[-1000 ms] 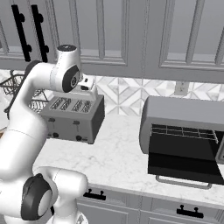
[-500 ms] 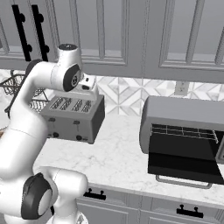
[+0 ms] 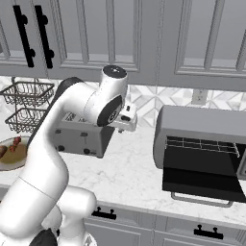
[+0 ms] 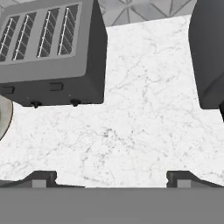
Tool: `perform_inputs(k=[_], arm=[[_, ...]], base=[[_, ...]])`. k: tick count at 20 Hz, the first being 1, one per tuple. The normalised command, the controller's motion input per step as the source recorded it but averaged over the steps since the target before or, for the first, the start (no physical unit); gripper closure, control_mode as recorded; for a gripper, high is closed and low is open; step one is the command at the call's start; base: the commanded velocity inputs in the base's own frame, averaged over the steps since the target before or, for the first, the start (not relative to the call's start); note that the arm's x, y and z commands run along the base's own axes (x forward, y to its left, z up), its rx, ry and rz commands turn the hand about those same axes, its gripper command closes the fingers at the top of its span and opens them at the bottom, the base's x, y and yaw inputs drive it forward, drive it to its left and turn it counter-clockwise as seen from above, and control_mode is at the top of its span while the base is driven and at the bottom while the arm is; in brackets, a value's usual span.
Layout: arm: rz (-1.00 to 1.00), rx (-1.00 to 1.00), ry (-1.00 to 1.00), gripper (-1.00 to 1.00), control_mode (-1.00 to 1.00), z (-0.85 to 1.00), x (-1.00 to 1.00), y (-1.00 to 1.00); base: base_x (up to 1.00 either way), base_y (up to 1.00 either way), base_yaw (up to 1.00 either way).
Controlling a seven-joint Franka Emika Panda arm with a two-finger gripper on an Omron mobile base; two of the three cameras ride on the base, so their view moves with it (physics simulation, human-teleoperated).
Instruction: Pick up the kebab skewer and baguette bread, and place them inside the toaster oven. Close the toaster oven door and start by setting the timer.
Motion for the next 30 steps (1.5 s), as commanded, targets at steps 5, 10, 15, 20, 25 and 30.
perform_inputs(k=[5,10,15,20,25,30], arm=[[0.0,0.02,-0.05,-1.0,-1.0,-0.26,-0.16,-1.0],[0.0,0.0,-0.07,-1.0,-1.0,-0.32,0.0,-1.0],[0.06,-0.08,-0.25,-1.0,-1.0,-0.65,0.05,-1.0],[0.1,-0.03,-0.48,-1.0,-1.0,-0.88,0.24,-1.0],[0.04,0.0,-0.36,-1.0,-1.0,-0.58,0.32,-1.0],[0.03,0.05,-0.19,-1.0,-1.0,-0.05,0.82,-0.99]], base=[[0.0,0.0,0.0],[0.0,0.0,0.0],[0.0,0.0,0.0],[0.0,0.0,0.0],[0.0,0.0,0.0],[0.0,0.0,0.0]])
